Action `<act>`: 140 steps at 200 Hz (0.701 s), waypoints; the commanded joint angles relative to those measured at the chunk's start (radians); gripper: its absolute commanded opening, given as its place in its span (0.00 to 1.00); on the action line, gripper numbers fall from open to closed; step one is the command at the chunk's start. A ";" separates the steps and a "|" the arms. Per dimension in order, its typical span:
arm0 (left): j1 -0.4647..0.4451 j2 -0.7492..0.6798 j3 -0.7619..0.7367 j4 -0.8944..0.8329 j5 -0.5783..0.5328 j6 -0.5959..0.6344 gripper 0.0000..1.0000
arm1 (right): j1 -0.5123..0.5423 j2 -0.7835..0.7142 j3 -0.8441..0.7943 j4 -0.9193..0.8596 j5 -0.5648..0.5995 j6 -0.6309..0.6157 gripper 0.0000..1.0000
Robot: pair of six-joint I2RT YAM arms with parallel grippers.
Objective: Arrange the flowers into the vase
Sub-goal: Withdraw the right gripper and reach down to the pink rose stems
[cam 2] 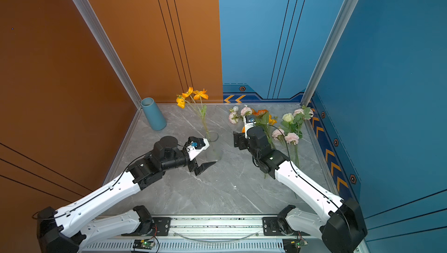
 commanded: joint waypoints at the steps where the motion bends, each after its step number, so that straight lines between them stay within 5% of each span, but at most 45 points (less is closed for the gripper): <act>1: -0.073 0.023 -0.010 0.073 -0.171 -0.024 0.98 | -0.129 -0.050 0.036 -0.300 0.014 0.059 0.86; 25: -0.121 0.059 0.009 0.087 -0.267 -0.083 0.98 | -0.322 -0.058 0.062 -0.456 0.008 0.070 0.82; 70: -0.163 0.099 0.023 0.087 -0.267 -0.118 0.98 | -0.642 0.038 0.056 -0.563 -0.117 0.046 0.68; 94: -0.168 0.106 0.023 0.086 -0.251 -0.125 0.98 | -0.679 0.119 0.045 -0.589 -0.090 0.013 0.62; 121: -0.178 0.118 0.018 0.112 -0.042 -0.144 0.98 | -0.687 0.219 0.045 -0.588 -0.115 0.012 0.56; 140: -0.196 0.130 0.012 0.132 0.009 -0.167 0.98 | -0.686 0.302 0.064 -0.588 -0.097 0.005 0.54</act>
